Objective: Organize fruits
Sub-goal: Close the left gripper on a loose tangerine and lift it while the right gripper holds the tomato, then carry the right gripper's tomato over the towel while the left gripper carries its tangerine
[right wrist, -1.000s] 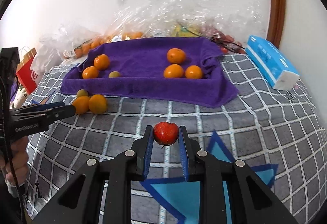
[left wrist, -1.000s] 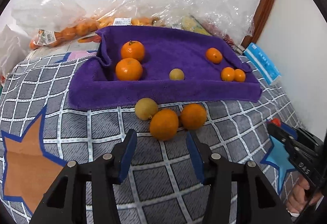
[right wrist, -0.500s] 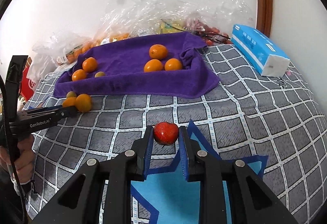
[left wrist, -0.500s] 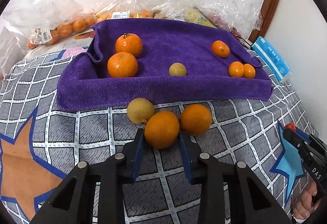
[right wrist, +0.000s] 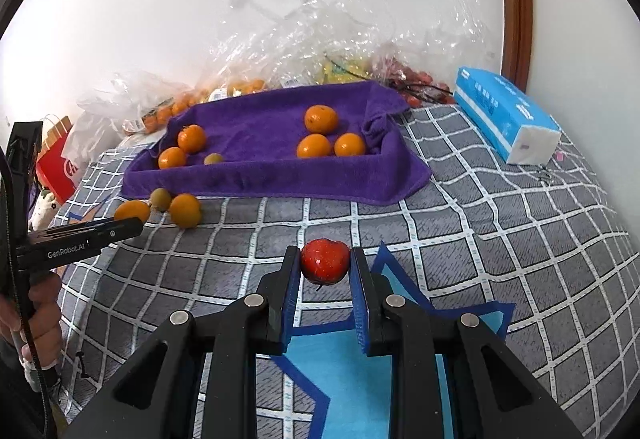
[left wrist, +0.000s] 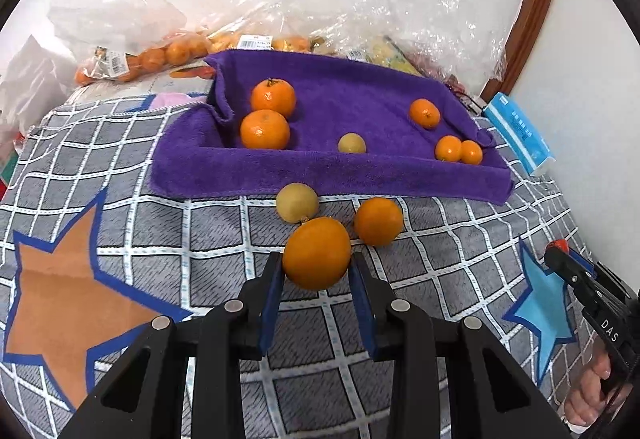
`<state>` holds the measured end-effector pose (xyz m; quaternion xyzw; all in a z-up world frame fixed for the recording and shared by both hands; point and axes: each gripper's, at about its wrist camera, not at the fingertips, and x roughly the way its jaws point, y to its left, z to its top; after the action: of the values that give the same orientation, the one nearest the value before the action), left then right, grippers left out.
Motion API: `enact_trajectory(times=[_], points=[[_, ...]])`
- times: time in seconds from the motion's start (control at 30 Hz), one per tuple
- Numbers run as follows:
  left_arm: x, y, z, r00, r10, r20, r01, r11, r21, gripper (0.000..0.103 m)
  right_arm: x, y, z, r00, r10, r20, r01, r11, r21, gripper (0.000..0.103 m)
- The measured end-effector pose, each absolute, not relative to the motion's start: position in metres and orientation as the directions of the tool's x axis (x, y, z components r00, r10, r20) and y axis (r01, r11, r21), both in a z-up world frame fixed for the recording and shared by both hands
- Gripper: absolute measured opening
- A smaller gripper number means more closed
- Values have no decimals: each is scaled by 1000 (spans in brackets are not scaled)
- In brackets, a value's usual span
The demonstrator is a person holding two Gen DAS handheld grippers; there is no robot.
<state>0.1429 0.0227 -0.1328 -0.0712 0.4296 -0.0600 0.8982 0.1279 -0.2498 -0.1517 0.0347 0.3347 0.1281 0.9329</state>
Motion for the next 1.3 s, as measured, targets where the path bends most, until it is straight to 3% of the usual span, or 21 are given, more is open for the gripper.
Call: enact_trajectory(times=[1.3], points=[[104,41,-88,703,-214,-678,48,966,-256,31,111,-220,-109,791,286,-541,-264,957,121,24]])
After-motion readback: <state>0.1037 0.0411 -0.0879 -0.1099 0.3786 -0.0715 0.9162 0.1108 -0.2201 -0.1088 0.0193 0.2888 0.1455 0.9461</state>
